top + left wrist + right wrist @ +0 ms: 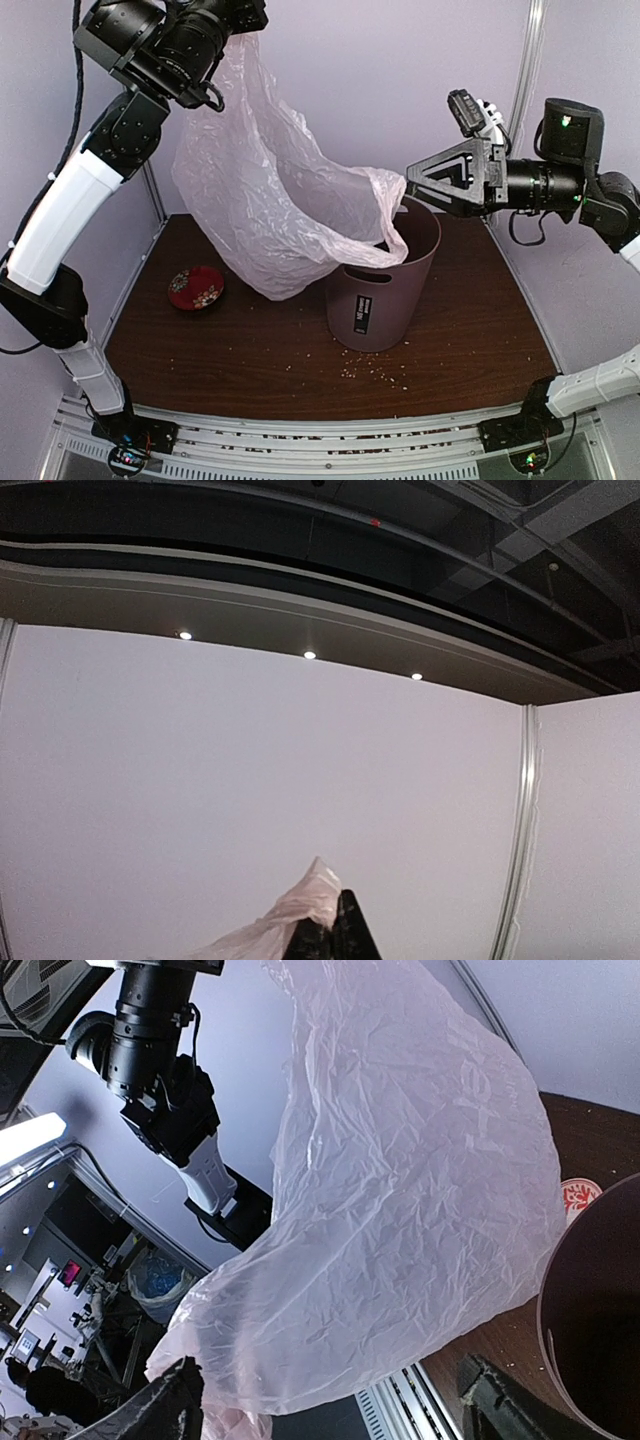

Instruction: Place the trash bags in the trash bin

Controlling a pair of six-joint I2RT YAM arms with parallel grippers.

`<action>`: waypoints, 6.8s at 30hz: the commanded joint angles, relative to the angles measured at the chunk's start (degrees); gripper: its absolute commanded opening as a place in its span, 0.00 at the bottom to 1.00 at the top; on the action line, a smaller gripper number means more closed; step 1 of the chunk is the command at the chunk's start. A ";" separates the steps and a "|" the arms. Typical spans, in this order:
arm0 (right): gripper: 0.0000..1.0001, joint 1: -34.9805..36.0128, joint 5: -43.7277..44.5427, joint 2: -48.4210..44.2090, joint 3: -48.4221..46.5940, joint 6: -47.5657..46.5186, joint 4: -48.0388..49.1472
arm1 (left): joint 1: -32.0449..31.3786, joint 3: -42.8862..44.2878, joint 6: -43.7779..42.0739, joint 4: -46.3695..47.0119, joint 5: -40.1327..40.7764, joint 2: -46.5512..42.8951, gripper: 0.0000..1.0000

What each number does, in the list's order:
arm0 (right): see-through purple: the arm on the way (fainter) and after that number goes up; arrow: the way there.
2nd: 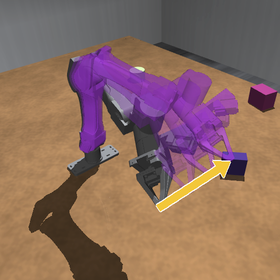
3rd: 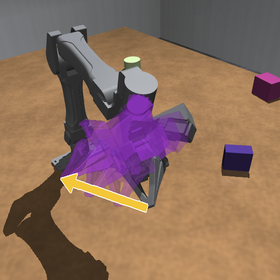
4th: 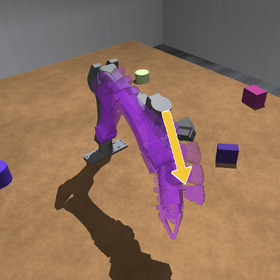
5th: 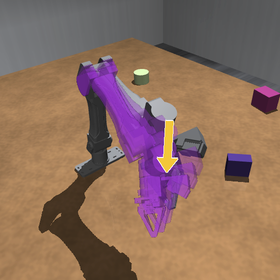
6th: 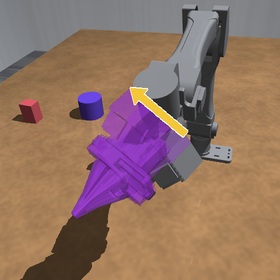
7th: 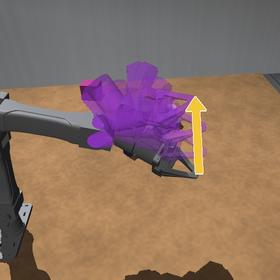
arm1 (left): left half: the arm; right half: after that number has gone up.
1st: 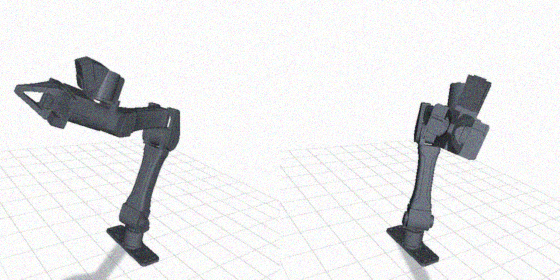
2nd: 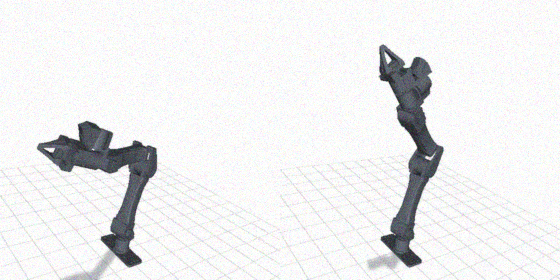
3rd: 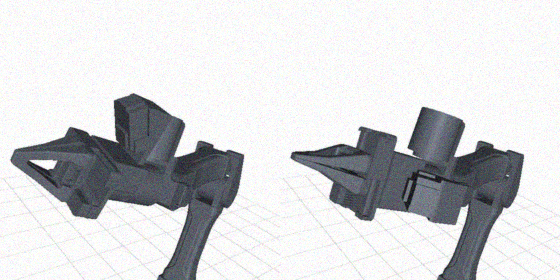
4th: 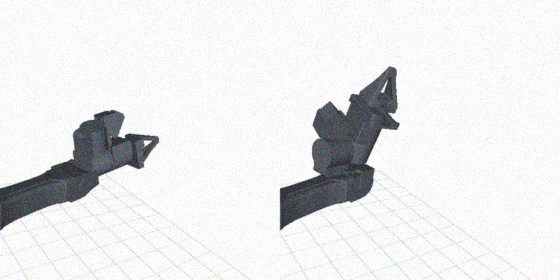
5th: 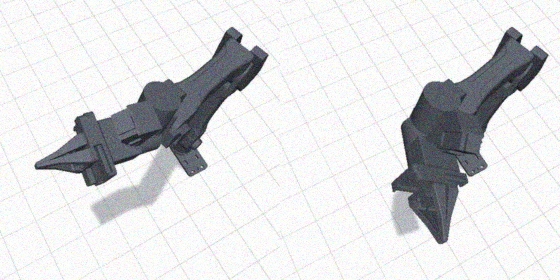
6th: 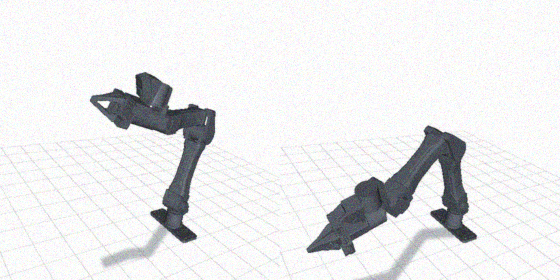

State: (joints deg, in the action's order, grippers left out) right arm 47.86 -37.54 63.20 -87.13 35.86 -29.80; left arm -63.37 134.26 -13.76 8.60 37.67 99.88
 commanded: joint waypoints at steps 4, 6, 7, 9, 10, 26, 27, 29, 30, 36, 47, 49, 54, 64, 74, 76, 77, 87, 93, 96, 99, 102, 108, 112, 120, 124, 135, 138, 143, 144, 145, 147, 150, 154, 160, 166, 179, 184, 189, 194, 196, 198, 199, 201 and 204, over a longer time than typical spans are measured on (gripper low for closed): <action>0.89 2.00 -3.84 0.49 2.67 -0.02 6.79 | 0.18 -0.84 -5.28 -3.01 7.55 0.12 0.00; 0.90 2.24 -2.89 1.41 2.24 -1.18 4.78 | 0.18 -1.41 -5.40 -2.78 8.35 0.06 0.00; 0.90 2.24 -2.54 1.79 2.09 -1.81 4.00 | 0.18 -1.43 -5.55 -2.70 8.27 0.06 0.00; 0.90 2.24 -1.95 2.56 1.87 -2.67 2.88 | 0.18 -1.43 -5.88 -2.48 8.11 0.26 0.00; 0.90 2.29 -1.77 2.93 1.69 -3.06 2.53 | 0.18 -1.37 -6.11 -2.39 8.31 0.42 0.00; 0.16 2.11 19.57 9.63 -4.38 -5.70 -9.53 | 1.06 -1.88 -7.74 -1.09 7.31 0.23 0.00; 0.08 2.09 20.44 10.26 -5.36 -5.62 -8.68 | 1.06 -1.63 -7.15 -1.70 6.36 0.16 0.00; 0.00 1.59 21.55 12.57 -9.40 -5.77 -7.21 | 1.06 -1.18 -5.50 -3.33 4.47 0.01 0.00; 0.00 1.20 22.14 14.30 -12.57 -6.29 -7.06 | 1.06 -1.11 -4.70 -4.35 3.53 -0.36 0.00; 0.00 -2.27 21.03 23.58 -30.68 -6.92 -3.27 | 1.06 -5.23 0.80 -8.68 -2.41 -5.44 0.00; 0.00 -3.53 19.74 24.48 -42.98 -5.71 4.64 | 0.26 -4.88 11.12 -7.96 -16.93 -7.86 0.00; 0.00 -3.68 20.18 22.81 -42.73 -5.58 5.65 | -0.15 -2.22 11.94 -6.87 -17.82 -6.18 0.00; 0.00 -3.78 21.97 19.88 -41.84 -5.24 6.12 | -0.17 1.35 15.62 -4.17 -21.08 -1.88 0.00; 0.00 -3.82 33.27 12.62 -38.99 -10.50 2.53 | -0.17 -0.06 26.95 -4.60 -26.79 4.07 0.00; 0.00 -3.82 33.42 12.43 -37.08 -11.76 1.94 | -0.26 -4.91 27.73 -8.25 -27.08 5.23 0.00; 0.00 -3.78 32.06 12.62 -35.05 -11.04 2.38 | -0.26 -8.63 26.88 -8.15 -25.03 3.34 0.00; 0.00 -3.82 31.34 12.57 -34.17 -10.63 2.83 | -0.26 -10.91 26.57 -7.50 -24.03 1.86 0.00; 0.00 -3.81 23.15 15.89 -29.68 -5.59 8.47 | 0.77 -29.47 22.31 -6.40 -9.30 -9.13 0.00; 0.00 -3.68 19.42 19.97 -30.72 -2.19 11.32 | 5.60 -36.41 22.71 -9.24 -4.59 -14.67 0.00; 0.01 -3.73 20.16 21.99 -31.22 -1.99 9.26 | 8.44 -37.93 23.94 -11.41 -4.56 -15.75 0.00; 0.10 -3.69 19.75 22.61 -31.45 -2.27 7.63 | 10.06 -38.87 24.16 -11.88 -4.51 -16.20 0.00; 0.41 -3.87 20.81 21.42 -31.95 -2.62 6.91 | 10.97 -38.63 24.41 -12.11 -4.75 -15.83 0.00; 0.70 -5.35 22.18 16.57 -32.54 -2.24 0.27 | 11.16 -37.69 24.80 -12.60 -6.10 -14.14 0.00; 0.77 -5.48 24.68 9.84 -25.80 -0.75 -2.61 | 11.36 -37.62 23.90 -12.58 -4.96 -13.49 0.00; 0.73 -5.62 44.05 0.82 -20.59 3.09 -17.36 | 12.11 -39.91 22.82 -11.79 -4.47 -15.43 0.00; 0.55 -5.58 53.84 1.06 -20.71 5.56 -26.96 | 12.22 -39.95 22.02 -12.00 -5.02 -15.83 0.00; 0.29 -6.85 49.46 3.30 -14.35 8.08 -31.60 | 12.30 -42.57 21.99 -11.71 -5.45 -17.63 0.00; 0.28 -8.23 48.16 4.24 -15.54 7.88 -30.95 | 12.31 -43.55 22.44 -11.18 -6.10 -18.24 0.00; 0.27 -10.56 47.79 7.07 -22.66 6.44 -33.26 | 12.30 -42.94 22.12 -11.26 -6.69 -18.44 0.00; 0.27 -11.07 48.13 7.56 -24.03 6.18 -34.45 | 12.31 -42.78 21.96 -11.32 -6.77 -18.55 0.00; 0.26 -11.58 48.66 8.00 -25.01 5.97 -35.78 | 12.27 -42.70 21.80 -11.32 -6.74 -18.69 0.00; 0.25 -12.83 49.24 8.57 -25.27 5.66 -38.07 | 12.31 -43.03 21.65 -11.22 -6.60 -19.24 0.00; 0.24 -14.40 48.50 8.64 -22.64 5.34 -39.17 | 12.28 -43.90 22.09 -10.98 -6.95 -20.27 0.00; 0.22 -15.84 46.86 8.39 -18.90 5.64 -38.53 | 12.29 -44.96 23.17 -10.74 -7.56 -21.31 0.00; 0.20 -16.02 41.86 8.53 -13.89 4.80 -34.55 | 12.31 -45.83 23.95 -11.06 -8.45 -22.33 0.00; 0.18 -16.08 33.65 10.58 -11.26 4.36 -29.17 | 12.29 -46.98 25.33 -10.71 -9.05 -23.21 0.00; 0.16 -10.12 22.97 22.47 -16.09 4.31 -21.27 | 12.30 -46.07 24.78 -8.42 -8.44 -22.78 0.00; 0.16 -6.86 20.72 27.99 -18.52 4.29 -20.18 | 12.26 -44.26 23.84 -7.91 -8.11 -21.62 0.00; 0.15 -6.63 17.90 30.06 -14.03 5.78 -14.90 | 12.31 -43.29 23.66 -7.11 -8.71 -20.06 0.00; 0.15 -6.69 17.85 30.78 -9.17 6.45 -13.20 | 12.31 -42.97 24.49 -6.94 -11.45 -17.57 0.00; 0.15 -6.81 17.83 29.63 -6.81 7.64 -12.02 | 12.29 -44.18 24.78 -5.38 -12.80 -17.39 0.00; 0.17 -6.94 18.40 28.56 -6.14 7.97 -12.22 | 12.24 -45.53 25.41 -3.76 -13.66 -17.52 0.00; 0.18 -7.02 18.88 28.03 -6.23 7.74 -12.80 | 12.30 -45.91 25.71 -3.41 -13.94 -17.40 0.00; 0.19 -7.44 19.61 27.01 -6.85 7.36 -14.10 | 12.30 -46.48 26.50 -3.18 -14.48 -17.06 0.00; 0.22 -7.82 20.73 25.48 -8.96 7.22 -16.52 | 12.31 -47.33 27.15 -3.20 -15.39 -16.42 0.00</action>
State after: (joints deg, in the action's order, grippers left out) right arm 40.75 -18.94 92.95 -93.49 43.07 -44.51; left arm -51.46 88.18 11.75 1.26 24.60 82.63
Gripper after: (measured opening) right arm 0.204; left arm 0.003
